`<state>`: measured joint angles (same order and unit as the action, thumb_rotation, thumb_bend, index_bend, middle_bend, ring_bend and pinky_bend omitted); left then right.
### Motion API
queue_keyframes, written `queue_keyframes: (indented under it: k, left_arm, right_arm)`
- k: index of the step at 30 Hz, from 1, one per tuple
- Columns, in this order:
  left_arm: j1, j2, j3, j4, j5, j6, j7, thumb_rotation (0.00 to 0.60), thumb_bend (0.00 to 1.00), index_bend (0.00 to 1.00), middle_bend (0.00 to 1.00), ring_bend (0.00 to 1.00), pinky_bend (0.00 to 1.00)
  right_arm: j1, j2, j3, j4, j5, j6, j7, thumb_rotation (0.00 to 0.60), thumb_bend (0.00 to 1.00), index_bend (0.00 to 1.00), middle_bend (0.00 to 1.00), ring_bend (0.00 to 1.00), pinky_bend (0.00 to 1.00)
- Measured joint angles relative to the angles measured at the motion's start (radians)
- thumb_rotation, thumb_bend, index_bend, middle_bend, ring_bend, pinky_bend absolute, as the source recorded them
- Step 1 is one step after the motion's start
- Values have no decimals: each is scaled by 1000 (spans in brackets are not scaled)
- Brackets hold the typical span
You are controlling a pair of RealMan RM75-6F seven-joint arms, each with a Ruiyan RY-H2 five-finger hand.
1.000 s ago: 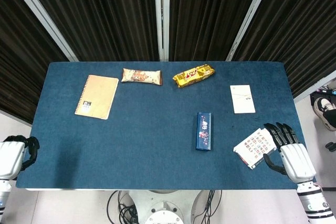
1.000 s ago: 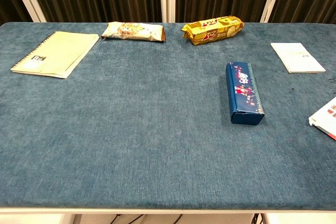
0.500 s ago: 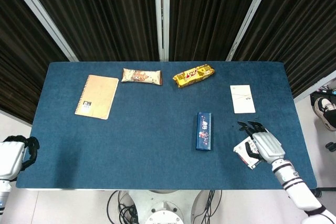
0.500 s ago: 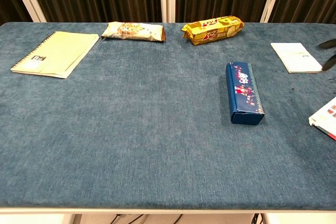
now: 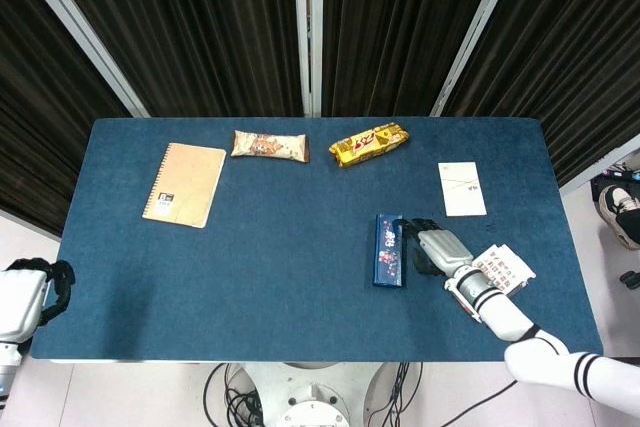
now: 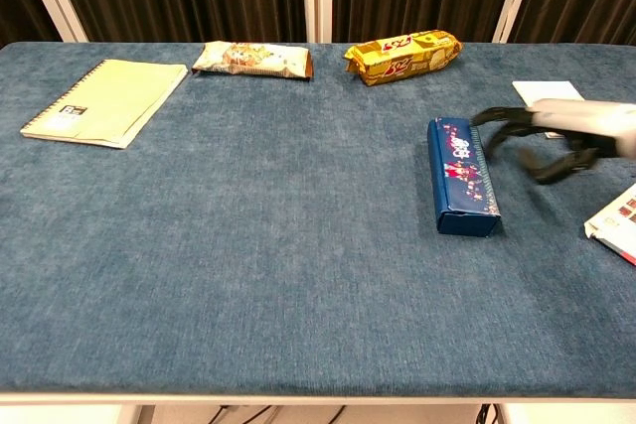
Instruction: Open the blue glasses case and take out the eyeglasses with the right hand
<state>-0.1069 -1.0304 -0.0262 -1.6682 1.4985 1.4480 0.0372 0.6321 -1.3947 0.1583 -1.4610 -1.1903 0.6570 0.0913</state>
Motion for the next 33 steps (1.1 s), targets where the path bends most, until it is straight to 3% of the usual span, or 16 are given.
queue_keyframes:
  k: [9,14,16,19,25,33]
  left_arm:
    - [0,1,1,2,1,-1,-9,600,579,658,653,455,414]
    - [0,2,1,3,1,-1,-12,600,580,658,653,455,414]
    - [-1,2,1,3,2,-2,-15,600,580,658,653,455,414]
    - [-1,2,1,3,2,-3,-15,600,579,658,653,456,414]
    - [-1,2,1,0,2,-2,-10,600,579,658,653,455,414]
    - [-1,1,0,0,0,-2,-6,600,580,659,654,455,414]
  right_arm:
    - [119,-91,24,-27,-31,-43,-57,600,757,0,219,0,0]
    - [154,-102,15,-76,-56,-53,-88,600,593,0,220,0,0]
    - [152,-97,11,-80,-61,-38,-95,600,447,0,216,0,0]
    - [144,-80,2,-79,-67,2,-115,600,329,3,205,0,0]
    - [139,-25,-31,-81,-73,18,-161,600,297,74,192,0,0]
    - [164,-9,-49,-76,-51,-11,-184,600,371,145,200,0,0]
